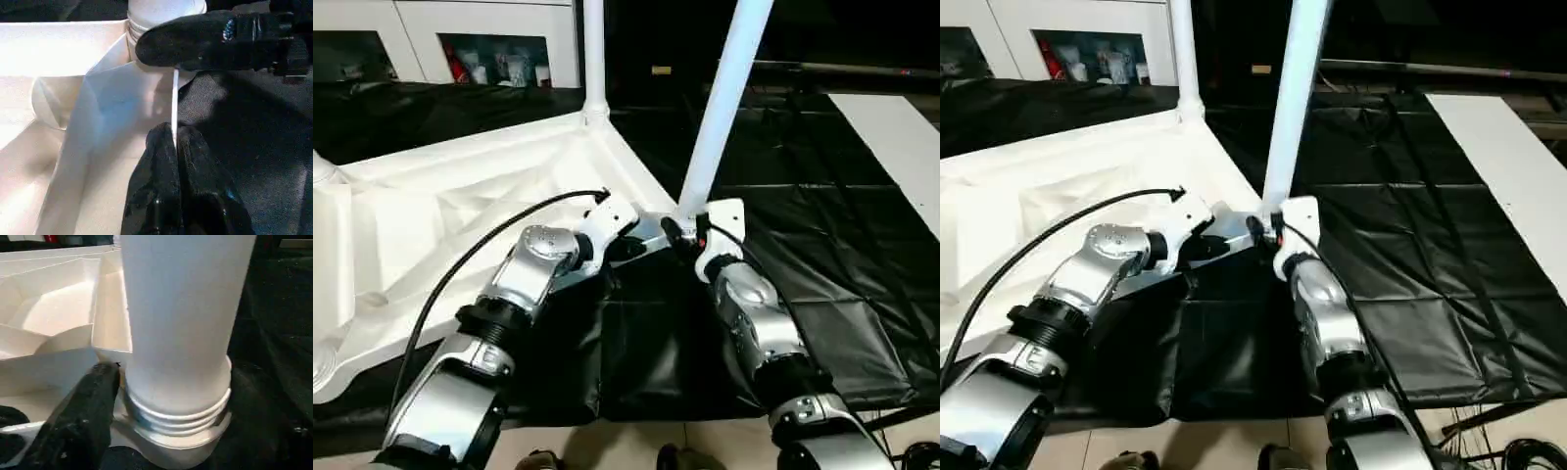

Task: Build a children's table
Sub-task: Rotate leg to tighten

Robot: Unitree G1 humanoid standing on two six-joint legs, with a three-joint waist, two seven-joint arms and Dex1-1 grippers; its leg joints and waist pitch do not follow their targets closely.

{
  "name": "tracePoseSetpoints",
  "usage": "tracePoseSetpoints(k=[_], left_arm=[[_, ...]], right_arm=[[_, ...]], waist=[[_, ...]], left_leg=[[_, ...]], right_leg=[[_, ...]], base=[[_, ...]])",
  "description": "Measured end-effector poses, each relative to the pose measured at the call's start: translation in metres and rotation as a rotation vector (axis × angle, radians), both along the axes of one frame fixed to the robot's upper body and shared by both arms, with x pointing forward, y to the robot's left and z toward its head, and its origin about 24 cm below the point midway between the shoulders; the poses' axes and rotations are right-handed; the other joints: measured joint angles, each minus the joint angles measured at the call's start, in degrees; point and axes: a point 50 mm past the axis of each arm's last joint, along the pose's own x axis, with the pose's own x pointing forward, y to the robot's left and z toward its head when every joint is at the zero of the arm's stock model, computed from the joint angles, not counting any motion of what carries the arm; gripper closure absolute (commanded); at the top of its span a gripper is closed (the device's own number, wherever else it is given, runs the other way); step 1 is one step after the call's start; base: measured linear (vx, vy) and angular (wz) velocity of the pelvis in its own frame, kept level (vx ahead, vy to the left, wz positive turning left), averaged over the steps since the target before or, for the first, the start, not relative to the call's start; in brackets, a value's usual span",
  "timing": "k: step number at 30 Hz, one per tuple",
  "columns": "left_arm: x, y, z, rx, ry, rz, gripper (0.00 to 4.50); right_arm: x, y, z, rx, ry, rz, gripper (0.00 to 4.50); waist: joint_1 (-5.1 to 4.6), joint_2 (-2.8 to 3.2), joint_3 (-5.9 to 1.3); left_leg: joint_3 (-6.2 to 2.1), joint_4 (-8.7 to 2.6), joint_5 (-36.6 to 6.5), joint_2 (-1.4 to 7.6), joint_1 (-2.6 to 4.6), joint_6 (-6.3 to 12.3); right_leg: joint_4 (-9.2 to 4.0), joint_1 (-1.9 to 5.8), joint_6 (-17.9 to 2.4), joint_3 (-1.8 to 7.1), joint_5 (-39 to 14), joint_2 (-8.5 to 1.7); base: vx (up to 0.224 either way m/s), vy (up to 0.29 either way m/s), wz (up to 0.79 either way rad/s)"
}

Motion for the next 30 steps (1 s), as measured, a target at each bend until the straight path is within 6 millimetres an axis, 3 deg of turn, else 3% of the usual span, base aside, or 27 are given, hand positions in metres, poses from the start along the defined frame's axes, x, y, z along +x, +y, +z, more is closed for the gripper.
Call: tracePoseSetpoints(k=[6, 11, 14, 18, 22, 30], left_arm=[[-0.006, 0.008, 0.003, 0.002, -0.008, -0.068, 4.50], [-0.017, 0.027, 0.008, -0.005, -0.008, -0.181, 4.50], [-0.026, 0.035, 0.009, -0.021, 0.010, -0.265, 4.50], [-0.034, 0.042, 0.011, -0.024, 0.033, -0.333, 4.50], [-0.043, 0.049, 0.009, -0.025, 0.091, -0.397, 4.50], [-0.047, 0.056, 0.007, -0.019, 0.124, -0.423, 4.50]], right_arm=[[-0.010, -0.020, 0.002, -0.092, -0.053, 0.175, 0.67], [-0.024, -0.043, 0.006, -0.187, -0.076, 0.408, 0.67], [-0.028, -0.046, 0.011, -0.202, -0.089, 0.524, 0.67], [-0.034, -0.048, 0.014, -0.205, -0.090, 0.646, 0.67], [-0.045, -0.053, 0.015, -0.233, -0.067, 0.809, 0.67], [-0.049, -0.055, 0.015, -0.246, -0.051, 0.899, 0.67]], waist=[[0.00, 0.23, 0.03], [0.07, 0.58, 0.09], [0.20, 0.70, 0.10], [0.27, 0.70, 0.13], [0.25, 0.67, 0.15], [0.07, 0.53, 0.23]], left_leg=[[0.04, -0.18, 0.0, 0.06, -0.36, 0.01], [0.16, -0.58, 0.0, 0.17, -0.40, 0.02], [0.28, -0.64, 0.1, 0.14, -0.45, 0.44], [0.31, -0.36, 0.0, 0.10, -1.05, 0.63], [0.32, -0.17, 0.0, 0.12, -0.97, 0.68], [0.33, 0.10, -0.2, 0.15, -0.87, 0.31]], right_leg=[[-0.32, 0.00, 0.1, -0.07, 0.4, 0.03], [-0.31, -0.17, 0.3, -0.20, 0.2, 0.20], [-0.32, -0.42, 0.1, -0.18, -0.1, 0.17], [-0.20, -1.02, 0.1, -0.14, 0.0, 0.09], [-0.07, -0.97, 0.0, -0.14, 0.0, 0.07], [0.45, -0.97, 0.0, -0.05, 0.0, 0.06]], base=[[0.000, 0.000, 0.00], [0.048, -0.006, -0.01], [0.037, -0.001, 0.00], [0.000, 0.000, 0.00], [0.000, 0.000, 0.00], [0.000, 0.000, 0.00]])
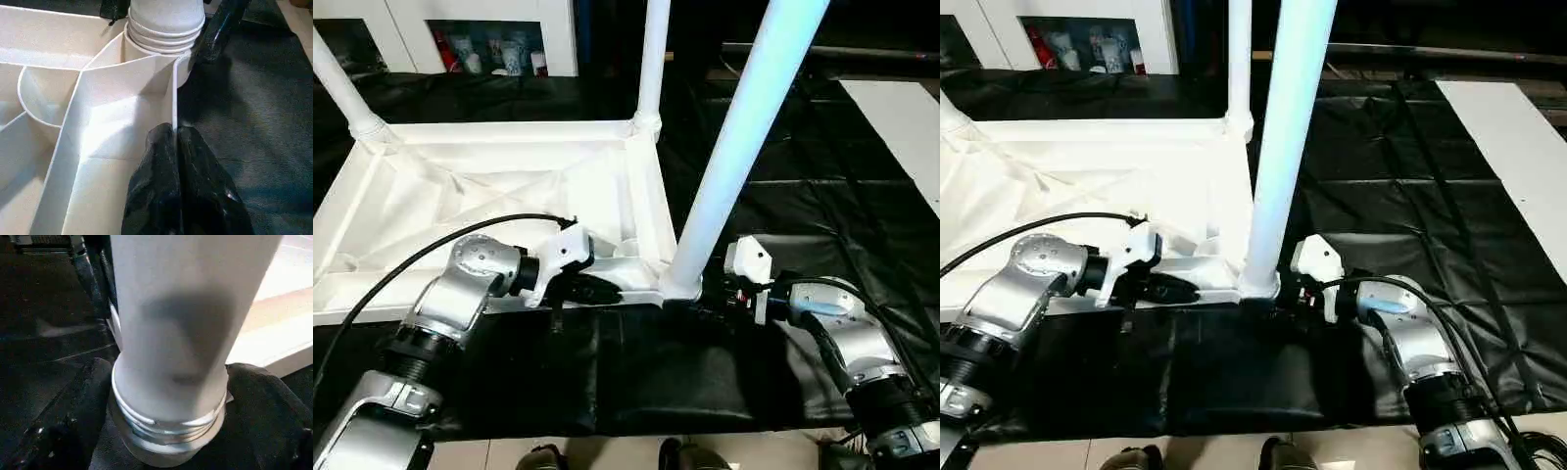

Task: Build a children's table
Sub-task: Rotate leg to tighten

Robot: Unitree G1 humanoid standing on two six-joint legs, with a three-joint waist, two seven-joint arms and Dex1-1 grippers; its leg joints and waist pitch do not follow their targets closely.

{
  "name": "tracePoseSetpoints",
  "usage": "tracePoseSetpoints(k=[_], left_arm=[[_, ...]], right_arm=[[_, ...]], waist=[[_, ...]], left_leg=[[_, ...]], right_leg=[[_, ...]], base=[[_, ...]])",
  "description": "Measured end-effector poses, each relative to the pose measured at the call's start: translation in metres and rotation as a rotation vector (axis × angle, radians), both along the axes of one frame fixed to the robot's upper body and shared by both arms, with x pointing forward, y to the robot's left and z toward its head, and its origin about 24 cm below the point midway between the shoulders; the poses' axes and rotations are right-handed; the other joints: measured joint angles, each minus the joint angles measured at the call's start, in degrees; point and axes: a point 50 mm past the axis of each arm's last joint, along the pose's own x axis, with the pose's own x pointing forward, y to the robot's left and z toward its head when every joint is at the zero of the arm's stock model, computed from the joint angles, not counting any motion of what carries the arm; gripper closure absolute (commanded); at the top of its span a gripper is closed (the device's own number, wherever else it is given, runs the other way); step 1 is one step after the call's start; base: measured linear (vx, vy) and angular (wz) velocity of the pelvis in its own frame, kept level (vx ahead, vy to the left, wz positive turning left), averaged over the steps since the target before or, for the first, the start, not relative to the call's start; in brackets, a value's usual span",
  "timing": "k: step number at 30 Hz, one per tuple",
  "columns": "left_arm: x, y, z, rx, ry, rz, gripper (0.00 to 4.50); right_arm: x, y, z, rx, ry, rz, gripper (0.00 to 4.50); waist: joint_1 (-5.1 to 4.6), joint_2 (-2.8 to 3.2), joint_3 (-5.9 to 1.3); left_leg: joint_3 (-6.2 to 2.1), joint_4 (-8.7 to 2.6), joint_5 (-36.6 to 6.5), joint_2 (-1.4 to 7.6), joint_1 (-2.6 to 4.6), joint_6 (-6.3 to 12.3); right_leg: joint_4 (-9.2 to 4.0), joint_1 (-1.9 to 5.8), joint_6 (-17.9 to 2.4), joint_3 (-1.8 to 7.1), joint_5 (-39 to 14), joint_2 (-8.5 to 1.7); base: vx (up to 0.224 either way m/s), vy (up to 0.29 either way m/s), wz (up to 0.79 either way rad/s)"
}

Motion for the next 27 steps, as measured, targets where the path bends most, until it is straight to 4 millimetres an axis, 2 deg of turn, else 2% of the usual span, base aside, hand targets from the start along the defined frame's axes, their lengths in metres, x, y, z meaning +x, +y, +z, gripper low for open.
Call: tracePoseSetpoints(k=[5, 18, 27], left_arm=[[-0.0018, 0.0008, 0.0004, -0.002, 0.017, -0.014, 4.50], [-0.0027, 0.0020, -0.0003, -0.002, 0.027, -0.013, 4.50], [-0.0028, 0.0025, -0.0004, 0.000, 0.028, -0.012, 4.50]], right_arm=[[-0.0013, -0.0002, 0.0003, 0.018, 0.017, 0.027, 0.67], [-0.0022, 0.0016, -0.0018, 0.040, 0.036, 0.047, 1.70], [-0.0024, 0.0024, -0.0022, 0.041, 0.038, 0.050, 1.77]], waist=[[0.07, 0.00, 0.00], [0.03, -0.05, -0.03], [0.04, -0.06, -0.04]], left_leg=[[0.01, 0.00, 0.2, 0.01, -0.03, 0.28], [0.00, 0.25, 0.2, 0.03, -0.04, 0.29], [-0.01, 0.37, 0.2, 0.04, -0.04, 0.29]], right_leg=[[0.00, -0.04, 0.0, -0.03, 0.0, 0.01], [0.16, -0.01, 0.0, -0.02, 0.0, 0.00], [0.28, -0.01, 0.0, -0.02, 0.0, 0.00]], base=[[0.000, 0.000, 0.00], [0.000, 0.000, 0.00], [0.000, 0.000, 0.00]])
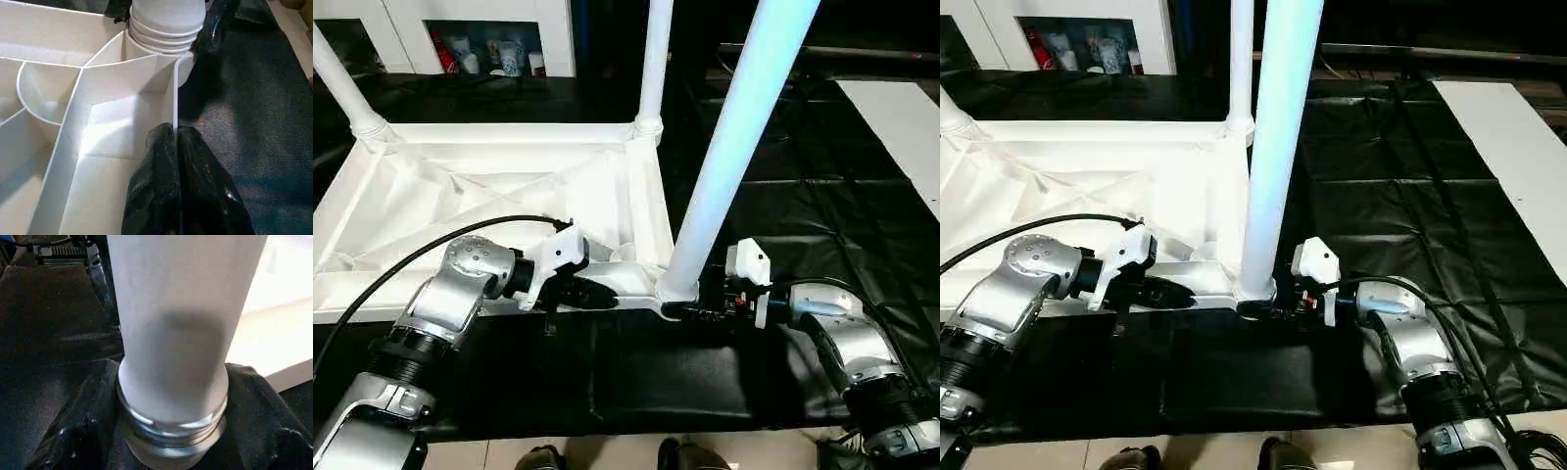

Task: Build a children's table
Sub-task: Rotate leg to tighten

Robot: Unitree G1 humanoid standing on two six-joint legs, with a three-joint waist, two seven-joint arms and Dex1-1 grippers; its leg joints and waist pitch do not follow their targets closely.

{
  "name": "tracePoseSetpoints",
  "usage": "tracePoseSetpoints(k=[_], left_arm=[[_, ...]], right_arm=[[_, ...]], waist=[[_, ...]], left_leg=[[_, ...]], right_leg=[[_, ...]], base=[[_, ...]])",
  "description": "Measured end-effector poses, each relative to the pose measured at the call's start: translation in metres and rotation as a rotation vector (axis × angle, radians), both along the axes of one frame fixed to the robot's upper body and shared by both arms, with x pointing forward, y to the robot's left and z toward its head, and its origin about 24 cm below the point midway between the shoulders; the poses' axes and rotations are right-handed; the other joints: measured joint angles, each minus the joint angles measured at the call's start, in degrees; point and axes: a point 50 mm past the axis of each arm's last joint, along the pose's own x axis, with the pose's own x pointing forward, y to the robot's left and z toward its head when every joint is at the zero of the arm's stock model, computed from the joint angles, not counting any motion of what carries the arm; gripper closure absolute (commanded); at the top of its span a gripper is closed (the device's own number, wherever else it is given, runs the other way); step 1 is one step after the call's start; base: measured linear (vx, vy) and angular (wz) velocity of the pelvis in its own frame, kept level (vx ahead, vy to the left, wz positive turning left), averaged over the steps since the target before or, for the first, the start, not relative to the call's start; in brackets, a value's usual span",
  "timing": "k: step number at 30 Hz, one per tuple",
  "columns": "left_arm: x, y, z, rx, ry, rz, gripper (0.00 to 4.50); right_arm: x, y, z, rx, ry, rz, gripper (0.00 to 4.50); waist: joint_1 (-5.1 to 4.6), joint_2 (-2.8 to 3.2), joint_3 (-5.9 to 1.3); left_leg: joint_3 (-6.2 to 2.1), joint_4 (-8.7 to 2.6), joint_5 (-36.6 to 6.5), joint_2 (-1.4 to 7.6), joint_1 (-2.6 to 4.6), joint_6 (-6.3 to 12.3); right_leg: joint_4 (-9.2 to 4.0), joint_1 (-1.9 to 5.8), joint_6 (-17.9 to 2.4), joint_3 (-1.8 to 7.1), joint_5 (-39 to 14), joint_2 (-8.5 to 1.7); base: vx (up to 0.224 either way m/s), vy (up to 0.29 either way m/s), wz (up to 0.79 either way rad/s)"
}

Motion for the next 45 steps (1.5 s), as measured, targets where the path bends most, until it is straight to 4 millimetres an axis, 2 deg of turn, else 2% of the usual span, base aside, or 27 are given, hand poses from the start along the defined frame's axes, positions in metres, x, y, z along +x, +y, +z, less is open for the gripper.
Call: tracePoseSetpoints(k=[5, 10, 16, 22, 25, 26, 28, 30, 34, 38, 45], left_arm=[[0.003, -0.001, -0.001, 0.004, -0.021, 0.031, 4.50], [0.025, -0.017, -0.002, 0.011, -0.101, 0.207, 4.50], [0.043, -0.044, -0.004, 0.011, -0.130, 0.369, 4.50], [0.052, -0.063, -0.006, 0.031, -0.167, 0.460, 4.50], [0.053, -0.065, -0.007, 0.035, -0.172, 0.454, 4.50], [0.053, -0.066, -0.007, 0.036, -0.176, 0.447, 4.50], [0.052, -0.067, -0.006, 0.034, -0.181, 0.432, 4.50], [0.052, -0.066, -0.006, 0.035, -0.186, 0.422, 4.50], [0.053, -0.057, -0.002, 0.028, -0.210, 0.427, 4.50], [0.050, -0.051, 0.000, 0.013, -0.215, 0.397, 4.50], [0.034, -0.024, 0.002, -0.011, -0.184, 0.260, 4.50]], right_arm=[[0.003, 0.004, -0.004, 0.019, -0.002, -0.055, 1.77], [0.023, 0.015, -0.012, 0.099, -0.010, -0.411, 1.78], [0.041, 0.034, -0.012, 0.153, 0.002, -0.766, 1.78], [0.055, 0.048, -0.008, 0.143, -0.003, -0.976, 1.78], [0.055, 0.047, -0.009, 0.145, 0.002, -0.983, 1.78], [0.054, 0.046, -0.010, 0.155, 0.008, -0.984, 1.44], [0.052, 0.043, -0.010, 0.177, 0.015, -0.985, 1.10], [0.048, 0.043, -0.011, 0.201, 0.016, -0.968, 1.08], [0.045, 0.044, -0.010, 0.225, 0.024, -0.896, 0.60], [0.040, 0.033, -0.009, 0.194, 0.007, -0.766, 0.56], [0.027, 0.005, -0.002, 0.085, -0.030, -0.466, 0.56]], waist=[[-0.03, -0.10, -0.06], [-0.42, -0.34, -0.12], [-0.26, -0.43, -0.15], [-0.17, -0.61, -0.31], [-0.07, -0.78, -0.51], [0.02, -0.83, -0.56], [0.14, -0.84, -0.58], [0.08, -0.83, -0.59], [-0.56, -0.83, -0.54], [-0.73, -0.73, -0.46], [-0.76, -0.18, -0.16]], left_leg=[[-0.01, 0.16, 0.0, 0.01, 0.04, 0.00], [-0.05, 0.31, 0.0, -0.04, 0.10, -0.41], [-0.12, 0.30, 0.0, -0.09, 0.15, -0.41], [-0.16, 0.24, 0.0, -0.12, 0.14, -0.41], [-0.18, 0.20, 0.0, -0.12, 0.13, -0.41], [-0.17, 0.17, 0.0, -0.11, 0.14, -0.41], [-0.17, 0.14, 0.0, -0.11, 0.13, -0.42], [-0.16, 0.06, 0.0, -0.11, 0.07, -0.42], [-0.27, -0.04, 0.0, -0.10, -0.05, -0.42], [-0.22, -0.26, 0.0, -0.09, -0.03, -0.42], [-0.11, -0.66, 0.0, -0.03, 0.03, -0.40]], right_leg=[[0.16, 0.05, 0.0, 0.02, 0.0, 0.00], [0.08, 0.20, -0.4, 0.09, 0.3, -0.04], [-0.20, 0.18, -0.4, 0.11, 0.4, -0.07], [-0.24, 0.19, -0.3, 0.11, 0.4, -0.07], [-0.24, 0.21, -0.3, 0.11, 0.4, -0.07], [-0.25, 0.24, -0.3, 0.10, 0.4, -0.07], [-0.25, 0.27, -0.3, 0.09, 0.4, -0.07], [-0.28, 0.26, -0.3, 0.08, 0.4, -0.07], [-0.30, 0.08, -0.2, 0.06, 0.4, -0.04], [-0.32, 0.02, -0.2, 0.03, 0.5, -0.02], [-0.30, -0.10, -0.1, -0.09, 0.3, 0.14]], base=[[0.000, 0.000, 0.00], [-0.042, 0.003, -0.02], [-0.009, 0.002, -0.01], [0.000, 0.000, 0.00], [0.000, 0.000, 0.00], [0.000, 0.000, 0.00], [0.000, 0.000, 0.00], [0.000, 0.000, 0.00], [0.000, 0.000, 0.00], [0.000, 0.000, 0.00], [0.000, 0.000, 0.00]])
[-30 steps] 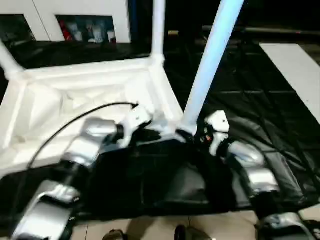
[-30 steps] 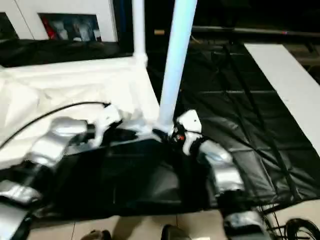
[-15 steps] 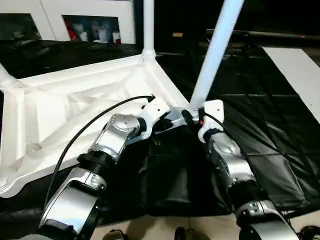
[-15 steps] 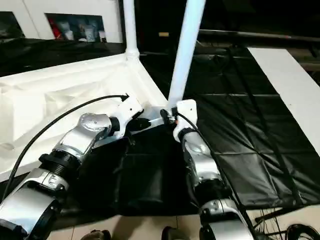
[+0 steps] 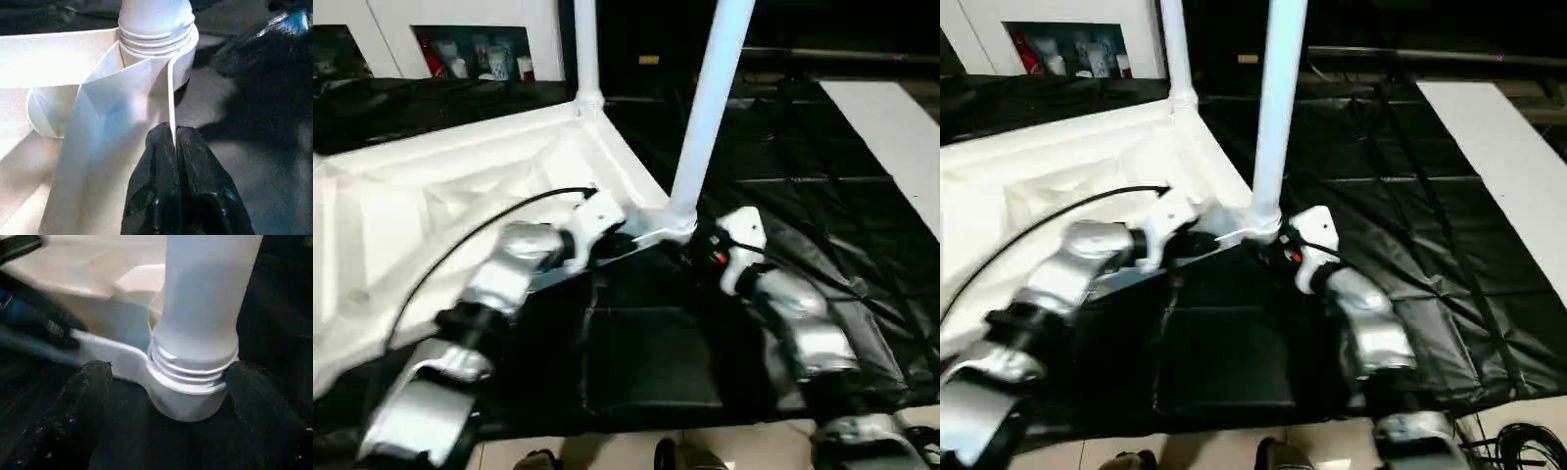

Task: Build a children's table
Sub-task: Rotate leg to tighten

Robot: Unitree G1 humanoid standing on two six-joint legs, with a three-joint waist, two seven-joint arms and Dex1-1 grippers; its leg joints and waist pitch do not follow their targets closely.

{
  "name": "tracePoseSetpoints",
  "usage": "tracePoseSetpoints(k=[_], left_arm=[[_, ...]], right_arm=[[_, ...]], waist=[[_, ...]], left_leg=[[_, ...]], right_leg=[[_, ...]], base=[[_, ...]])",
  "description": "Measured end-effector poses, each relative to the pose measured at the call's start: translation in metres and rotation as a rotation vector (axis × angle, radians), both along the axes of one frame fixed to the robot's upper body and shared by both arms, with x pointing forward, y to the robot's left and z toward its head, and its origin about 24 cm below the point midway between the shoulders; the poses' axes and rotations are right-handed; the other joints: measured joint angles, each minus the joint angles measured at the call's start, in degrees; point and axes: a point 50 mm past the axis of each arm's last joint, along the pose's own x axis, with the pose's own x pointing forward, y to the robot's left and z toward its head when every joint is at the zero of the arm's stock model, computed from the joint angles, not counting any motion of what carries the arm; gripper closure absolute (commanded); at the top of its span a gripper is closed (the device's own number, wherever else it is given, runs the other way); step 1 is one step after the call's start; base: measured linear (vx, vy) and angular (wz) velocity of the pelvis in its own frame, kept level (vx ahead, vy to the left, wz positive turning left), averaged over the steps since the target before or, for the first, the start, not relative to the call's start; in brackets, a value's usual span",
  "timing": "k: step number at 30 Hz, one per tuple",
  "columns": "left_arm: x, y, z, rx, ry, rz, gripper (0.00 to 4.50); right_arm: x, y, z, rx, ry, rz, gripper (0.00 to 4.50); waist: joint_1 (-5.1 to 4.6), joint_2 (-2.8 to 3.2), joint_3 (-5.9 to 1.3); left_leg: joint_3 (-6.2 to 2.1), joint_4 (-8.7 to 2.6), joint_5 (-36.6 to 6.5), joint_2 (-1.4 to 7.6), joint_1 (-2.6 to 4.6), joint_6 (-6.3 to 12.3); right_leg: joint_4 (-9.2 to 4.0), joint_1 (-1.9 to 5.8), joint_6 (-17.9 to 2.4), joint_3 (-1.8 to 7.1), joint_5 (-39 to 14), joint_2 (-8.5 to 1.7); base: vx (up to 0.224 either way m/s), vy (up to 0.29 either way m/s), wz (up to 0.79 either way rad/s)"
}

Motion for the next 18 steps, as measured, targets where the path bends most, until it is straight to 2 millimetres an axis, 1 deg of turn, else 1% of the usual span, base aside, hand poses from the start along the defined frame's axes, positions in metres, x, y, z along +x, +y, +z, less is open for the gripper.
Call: tracePoseSetpoints(k=[3, 5, 6, 10, 13, 18], left_arm=[[-0.008, 0.003, -0.001, -0.001, 0.029, -0.079, 4.50], [-0.015, 0.007, -0.001, 0.009, 0.047, -0.131, 4.50], [-0.018, 0.009, -0.001, 0.009, 0.057, -0.149, 4.50], [-0.026, 0.017, -0.002, 0.006, 0.098, -0.199, 4.50], [-0.029, 0.019, -0.003, 0.008, 0.108, -0.220, 4.50], [-0.030, 0.020, -0.002, 0.007, 0.120, -0.220, 4.50]], right_arm=[[-0.002, 0.000, 0.003, -0.001, 0.000, 0.072, 0.56], [-0.005, -0.004, 0.005, -0.025, 0.004, 0.137, 0.56], [-0.006, -0.007, 0.006, -0.033, 0.007, 0.156, 0.56], [-0.012, -0.004, 0.008, -0.057, 0.011, 0.285, 0.56], [-0.016, -0.005, 0.008, -0.078, 0.022, 0.336, 0.56], [-0.018, -0.006, 0.007, -0.086, 0.024, 0.364, 0.56]], waist=[[0.55, 0.17, 0.08], [0.85, 0.25, 0.13], [0.87, 0.25, 0.13], [0.73, 0.28, 0.18], [0.82, 0.30, 0.19], [0.73, 0.28, 0.20]], left_leg=[[0.03, -0.02, 0.0, 0.03, -0.01, 0.01], [0.09, 0.04, 0.0, -0.01, 0.03, 0.02], [0.10, 0.08, 0.0, -0.02, 0.03, 0.03], [0.12, 0.13, 0.0, -0.01, 0.02, 0.01], [0.12, 0.13, 0.0, 0.00, 0.02, 0.00], [0.13, 0.13, 0.0, 0.00, 0.01, 0.01]], right_leg=[[-0.02, -0.01, 0.0, 0.01, 0.0, -0.04], [-0.07, -0.02, 0.0, 0.03, 0.0, -0.14], [-0.08, -0.02, 0.0, 0.04, 0.0, -0.16], [-0.03, -0.02, 0.0, 0.06, 0.0, -0.16], [-0.02, -0.01, 0.0, 0.05, 0.0, -0.16], [-0.01, -0.01, 0.0, 0.05, 0.0, -0.15]], base=[[0.000, 0.000, 0.00], [0.000, 0.000, 0.00], [0.000, 0.000, 0.00], [0.000, 0.000, 0.00], [0.000, 0.000, 0.00], [0.000, 0.000, 0.00]])
